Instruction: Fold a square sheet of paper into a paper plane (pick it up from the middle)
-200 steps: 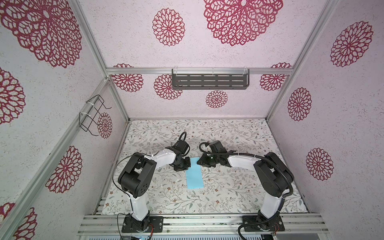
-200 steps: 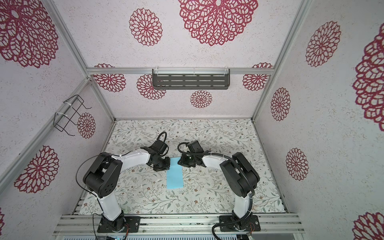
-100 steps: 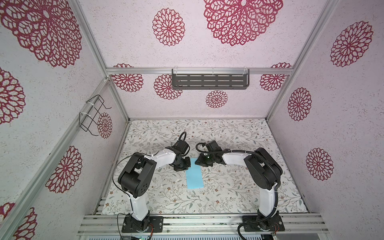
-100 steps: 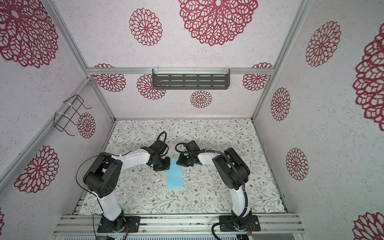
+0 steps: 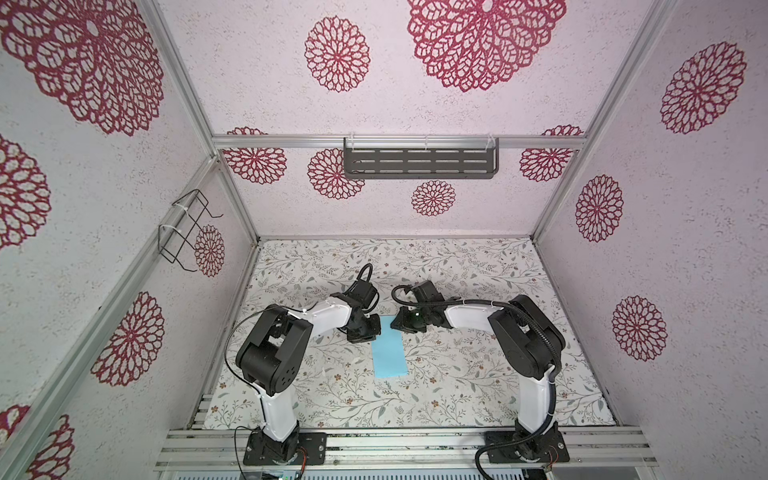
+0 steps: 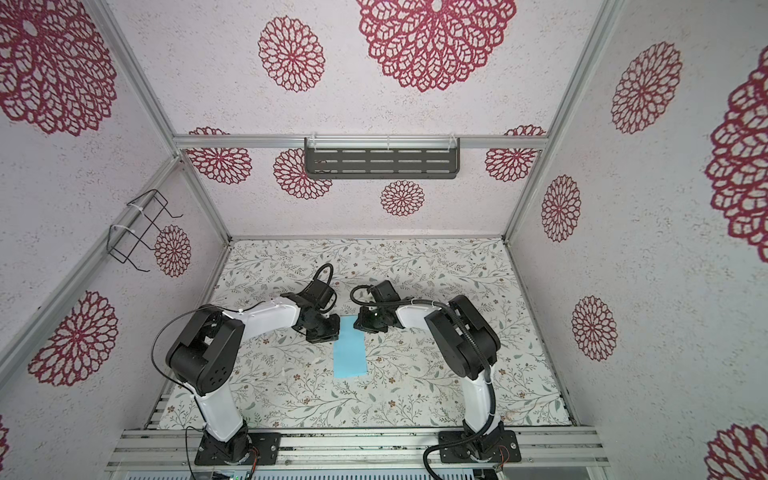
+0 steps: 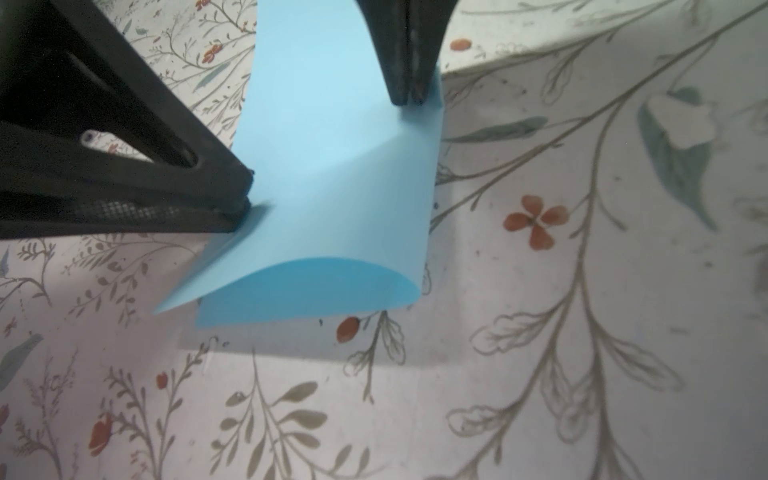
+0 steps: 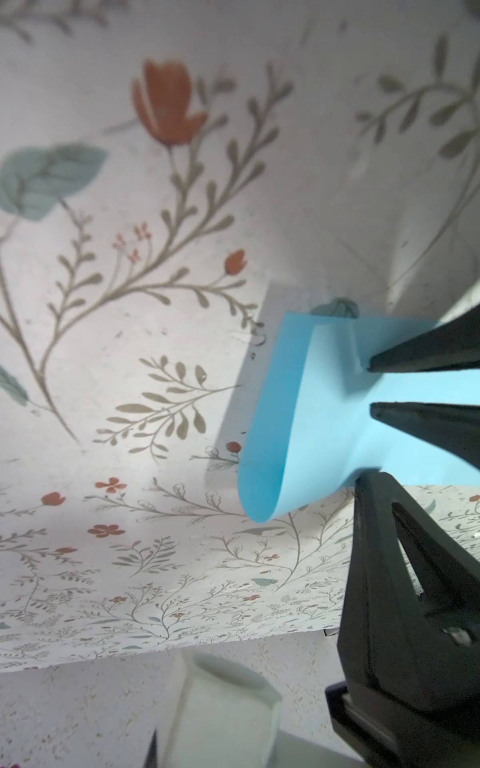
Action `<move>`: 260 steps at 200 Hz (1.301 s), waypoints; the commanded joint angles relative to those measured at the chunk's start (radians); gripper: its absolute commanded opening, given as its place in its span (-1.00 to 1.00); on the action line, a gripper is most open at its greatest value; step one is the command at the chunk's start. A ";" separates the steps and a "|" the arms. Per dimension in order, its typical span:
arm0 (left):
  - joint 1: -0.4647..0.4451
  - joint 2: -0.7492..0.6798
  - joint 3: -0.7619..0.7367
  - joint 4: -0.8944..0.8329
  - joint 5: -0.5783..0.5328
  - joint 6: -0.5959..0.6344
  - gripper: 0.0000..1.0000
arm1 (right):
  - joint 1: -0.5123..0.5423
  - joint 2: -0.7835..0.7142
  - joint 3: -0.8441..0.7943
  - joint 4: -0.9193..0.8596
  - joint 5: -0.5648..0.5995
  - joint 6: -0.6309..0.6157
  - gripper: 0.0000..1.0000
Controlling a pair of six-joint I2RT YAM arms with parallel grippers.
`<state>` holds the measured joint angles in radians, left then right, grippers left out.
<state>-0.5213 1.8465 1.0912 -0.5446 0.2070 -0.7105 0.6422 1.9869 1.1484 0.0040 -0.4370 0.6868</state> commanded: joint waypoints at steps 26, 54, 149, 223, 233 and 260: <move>-0.003 -0.041 -0.043 -0.105 -0.092 0.013 -0.94 | -0.009 0.072 -0.039 -0.162 0.118 -0.041 -0.62; -0.002 -0.089 -0.006 -0.068 -0.063 0.013 -0.94 | -0.009 0.077 -0.039 -0.164 0.119 -0.043 -0.62; 0.024 0.045 0.103 0.027 0.000 0.022 -0.93 | -0.009 0.081 -0.044 -0.157 0.116 -0.042 -0.63; 0.068 0.040 0.027 -0.038 -0.066 0.015 -0.93 | -0.009 0.078 -0.052 -0.166 0.117 -0.052 -0.62; 0.084 0.028 0.009 -0.041 -0.073 0.019 -0.93 | -0.010 0.078 -0.052 -0.168 0.118 -0.055 -0.63; 0.111 -0.026 -0.003 -0.030 -0.060 0.036 -0.94 | -0.010 0.078 -0.052 -0.173 0.120 -0.062 -0.62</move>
<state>-0.4423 1.8622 1.1130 -0.5400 0.1802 -0.6998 0.6411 1.9900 1.1477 -0.0040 -0.4389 0.6605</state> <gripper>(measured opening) 0.039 0.188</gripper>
